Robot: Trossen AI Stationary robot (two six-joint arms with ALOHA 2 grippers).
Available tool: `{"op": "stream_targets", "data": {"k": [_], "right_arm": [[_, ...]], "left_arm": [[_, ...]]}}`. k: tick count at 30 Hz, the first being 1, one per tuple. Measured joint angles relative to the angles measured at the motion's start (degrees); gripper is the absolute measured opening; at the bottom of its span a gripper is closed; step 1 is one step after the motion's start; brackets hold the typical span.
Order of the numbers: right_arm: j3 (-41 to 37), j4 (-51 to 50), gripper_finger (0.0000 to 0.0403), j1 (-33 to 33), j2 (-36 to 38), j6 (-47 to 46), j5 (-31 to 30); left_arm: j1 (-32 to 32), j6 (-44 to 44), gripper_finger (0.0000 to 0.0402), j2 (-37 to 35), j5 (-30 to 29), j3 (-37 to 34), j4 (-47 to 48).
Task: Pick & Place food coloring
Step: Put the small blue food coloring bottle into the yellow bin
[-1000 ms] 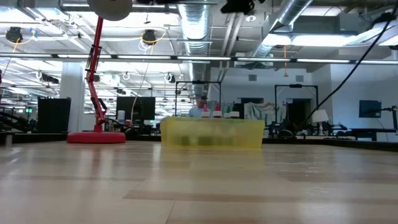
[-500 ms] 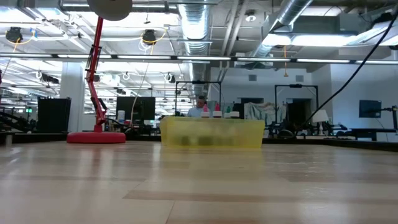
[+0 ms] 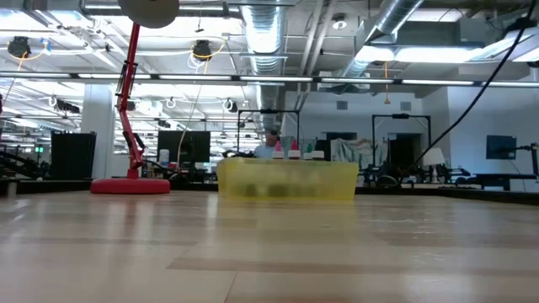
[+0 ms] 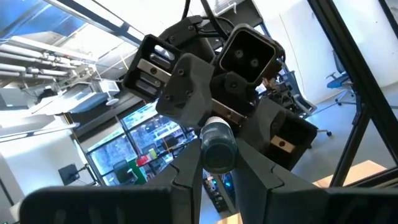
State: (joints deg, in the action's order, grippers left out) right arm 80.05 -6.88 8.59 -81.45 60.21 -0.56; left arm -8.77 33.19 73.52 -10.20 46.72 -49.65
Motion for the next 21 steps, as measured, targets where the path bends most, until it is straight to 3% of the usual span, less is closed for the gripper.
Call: {"op": "stream_targets", "data": {"k": [21], "right_arm": [[-0.1,1.0,0.0119,-0.3,0.0,-6.0,-0.8]], "left_arm": [[0.0,0.0,0.0057,0.0,1.2,0.0,0.6]]}}
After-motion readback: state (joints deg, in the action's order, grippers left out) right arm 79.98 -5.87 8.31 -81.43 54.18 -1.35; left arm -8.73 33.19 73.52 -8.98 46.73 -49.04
